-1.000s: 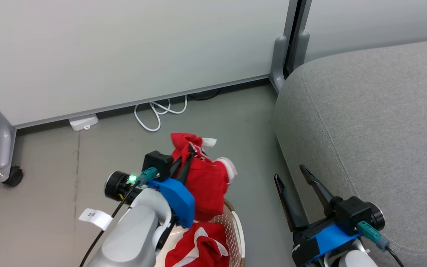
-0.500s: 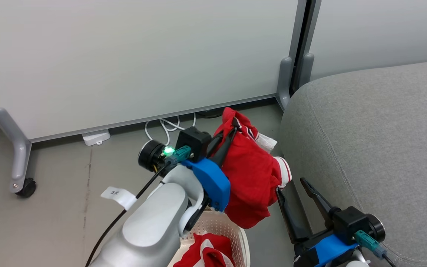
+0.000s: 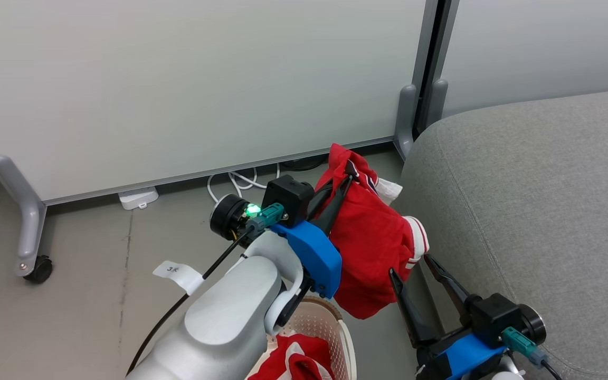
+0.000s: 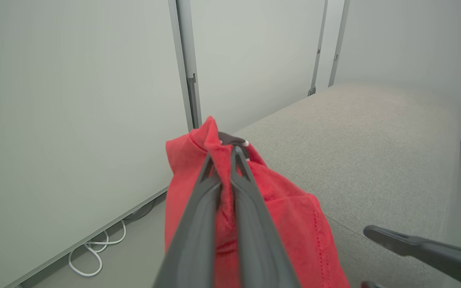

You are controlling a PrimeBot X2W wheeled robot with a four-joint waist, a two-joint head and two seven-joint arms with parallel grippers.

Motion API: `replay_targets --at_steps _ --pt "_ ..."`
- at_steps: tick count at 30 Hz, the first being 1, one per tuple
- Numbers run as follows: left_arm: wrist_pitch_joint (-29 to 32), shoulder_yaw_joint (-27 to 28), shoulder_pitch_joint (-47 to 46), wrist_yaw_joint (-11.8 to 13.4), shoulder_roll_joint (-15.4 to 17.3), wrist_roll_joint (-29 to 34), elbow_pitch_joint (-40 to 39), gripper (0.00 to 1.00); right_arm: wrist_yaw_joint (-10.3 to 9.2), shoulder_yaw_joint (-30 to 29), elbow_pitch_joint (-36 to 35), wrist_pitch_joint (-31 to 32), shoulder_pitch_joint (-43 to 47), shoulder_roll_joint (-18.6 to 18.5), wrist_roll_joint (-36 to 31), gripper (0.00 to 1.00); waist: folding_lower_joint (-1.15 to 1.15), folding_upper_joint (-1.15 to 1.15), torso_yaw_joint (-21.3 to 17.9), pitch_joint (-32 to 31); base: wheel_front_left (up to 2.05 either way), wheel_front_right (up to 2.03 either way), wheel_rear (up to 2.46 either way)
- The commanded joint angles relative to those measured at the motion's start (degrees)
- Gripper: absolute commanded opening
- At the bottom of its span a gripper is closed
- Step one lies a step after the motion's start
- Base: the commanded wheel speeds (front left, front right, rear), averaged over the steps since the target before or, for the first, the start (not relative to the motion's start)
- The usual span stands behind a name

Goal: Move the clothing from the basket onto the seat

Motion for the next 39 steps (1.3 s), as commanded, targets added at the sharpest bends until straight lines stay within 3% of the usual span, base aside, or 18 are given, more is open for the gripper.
replay_targets --at_steps 1,16,24,39 --pt "-0.4 -0.3 -1.0 0.3 0.0 -0.5 0.2 0.00 0.03 -0.1 -0.2 0.0 0.7 -0.1 0.2 1.00 0.00 0.00 0.0 0.0 0.00 0.00 0.00" --pt "-2.0 -4.1 -2.7 1.0 0.0 -3.9 1.0 0.00 0.03 2.5 3.4 5.9 -3.7 -0.1 1.2 1.00 0.00 0.00 1.2 0.4 0.00 0.00 0.00" --pt "-2.6 -5.8 -3.8 1.5 0.0 -5.1 1.2 0.00 0.03 3.1 7.4 7.8 -8.5 -0.1 4.9 1.00 0.00 0.00 2.2 0.7 0.00 0.00 0.00" --pt "-3.2 -8.2 -5.4 1.8 0.0 -7.2 1.4 0.00 0.03 12.1 14.4 6.7 -18.7 -0.1 9.0 1.00 0.00 0.00 2.8 1.0 0.00 0.00 0.00"
